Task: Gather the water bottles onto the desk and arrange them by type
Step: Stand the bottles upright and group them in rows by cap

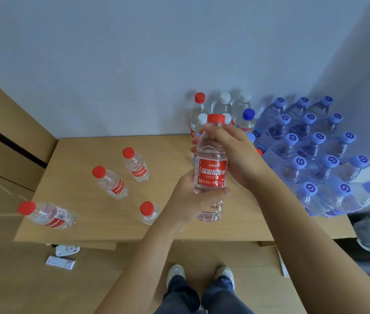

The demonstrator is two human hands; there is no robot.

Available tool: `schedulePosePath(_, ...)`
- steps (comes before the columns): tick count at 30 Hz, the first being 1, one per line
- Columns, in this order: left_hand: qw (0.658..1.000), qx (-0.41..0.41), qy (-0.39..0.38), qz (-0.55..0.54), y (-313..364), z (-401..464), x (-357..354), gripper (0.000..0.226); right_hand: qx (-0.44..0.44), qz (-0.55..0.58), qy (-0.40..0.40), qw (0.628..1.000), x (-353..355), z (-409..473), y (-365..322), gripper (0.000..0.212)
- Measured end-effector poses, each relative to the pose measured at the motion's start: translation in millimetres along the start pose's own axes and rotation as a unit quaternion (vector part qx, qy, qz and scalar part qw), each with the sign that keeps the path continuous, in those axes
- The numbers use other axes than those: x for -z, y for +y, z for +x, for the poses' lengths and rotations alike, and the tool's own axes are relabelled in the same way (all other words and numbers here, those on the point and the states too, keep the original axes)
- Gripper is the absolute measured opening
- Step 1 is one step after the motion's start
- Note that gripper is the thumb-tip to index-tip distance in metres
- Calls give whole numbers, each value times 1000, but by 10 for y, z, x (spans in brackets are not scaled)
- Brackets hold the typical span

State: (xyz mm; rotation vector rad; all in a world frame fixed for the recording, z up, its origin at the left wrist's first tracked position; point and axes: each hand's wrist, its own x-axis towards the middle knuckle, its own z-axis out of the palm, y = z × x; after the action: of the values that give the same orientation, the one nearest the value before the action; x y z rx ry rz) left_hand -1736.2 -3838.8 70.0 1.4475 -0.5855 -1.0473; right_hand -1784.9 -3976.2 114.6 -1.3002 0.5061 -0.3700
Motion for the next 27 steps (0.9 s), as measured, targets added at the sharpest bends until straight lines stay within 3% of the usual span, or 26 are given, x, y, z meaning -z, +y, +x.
schedulePosePath(9, 1000, 24, 0, 6, -88, -6, -51, 46, -17, -3, -1, 1000, 62, -38, 68, 28)
schedulePosePath(13, 1000, 29, 1, 9, -173, 53, -87, 47, 7, -125, 25, 992, 155, -55, 133, 42)
schedulePosePath(21, 993, 80, -40, 71, -557, 318, -154, 55, -19, -184, 39, 982, 475, -137, 349, 30)
schedulePosePath(27, 984, 75, -17, 159, -938, 563, -188, 55, -34, -208, 47, 976, 610, -228, 609, 22)
